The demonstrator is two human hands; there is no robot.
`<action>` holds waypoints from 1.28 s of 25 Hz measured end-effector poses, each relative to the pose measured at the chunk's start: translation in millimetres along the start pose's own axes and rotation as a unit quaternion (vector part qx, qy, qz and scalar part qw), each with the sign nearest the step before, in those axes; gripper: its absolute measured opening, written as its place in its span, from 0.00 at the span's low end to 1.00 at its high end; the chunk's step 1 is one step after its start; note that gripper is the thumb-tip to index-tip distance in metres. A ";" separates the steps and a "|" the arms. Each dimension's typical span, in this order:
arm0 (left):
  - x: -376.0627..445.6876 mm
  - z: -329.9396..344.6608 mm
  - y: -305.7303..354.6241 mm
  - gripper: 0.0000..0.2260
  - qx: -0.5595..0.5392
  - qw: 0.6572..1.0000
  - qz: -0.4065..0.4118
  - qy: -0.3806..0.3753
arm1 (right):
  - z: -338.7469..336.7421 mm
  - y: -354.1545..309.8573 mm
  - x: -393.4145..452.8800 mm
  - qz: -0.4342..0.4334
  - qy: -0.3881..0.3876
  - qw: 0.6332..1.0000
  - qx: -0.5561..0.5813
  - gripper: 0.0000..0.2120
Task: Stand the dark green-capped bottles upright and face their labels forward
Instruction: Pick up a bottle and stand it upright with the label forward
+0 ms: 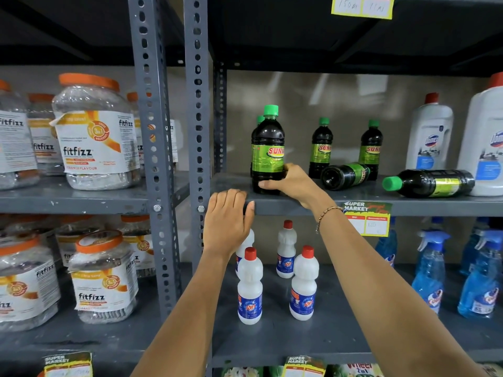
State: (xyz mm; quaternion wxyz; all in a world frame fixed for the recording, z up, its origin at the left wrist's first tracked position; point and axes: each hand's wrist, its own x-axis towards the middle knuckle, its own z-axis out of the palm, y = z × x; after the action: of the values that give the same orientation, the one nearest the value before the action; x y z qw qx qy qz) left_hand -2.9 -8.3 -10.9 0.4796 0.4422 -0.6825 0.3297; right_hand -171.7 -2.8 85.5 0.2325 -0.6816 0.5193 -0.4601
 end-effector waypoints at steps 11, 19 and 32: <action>0.2 -0.8 0.7 0.16 0.002 1.000 0.004 0.008 | 6.8 -2.1 -5.2 0.004 0.072 0.991 -0.113 0.38; 0.7 -0.8 1.2 0.16 0.001 1.000 0.000 -0.002 | 14.2 -3.1 -4.2 0.022 0.106 0.978 -0.176 0.40; 0.5 -0.6 6.0 0.19 -0.001 1.000 -0.016 0.002 | 16.1 -2.0 -3.9 0.041 0.107 0.973 -0.198 0.42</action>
State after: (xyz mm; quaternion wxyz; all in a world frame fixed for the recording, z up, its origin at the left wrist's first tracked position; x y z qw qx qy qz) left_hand -8.3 -5.5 -10.4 0.4866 0.4518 -0.6744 0.3227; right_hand -156.8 -1.1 78.1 0.0543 -0.6391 0.6492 -0.4088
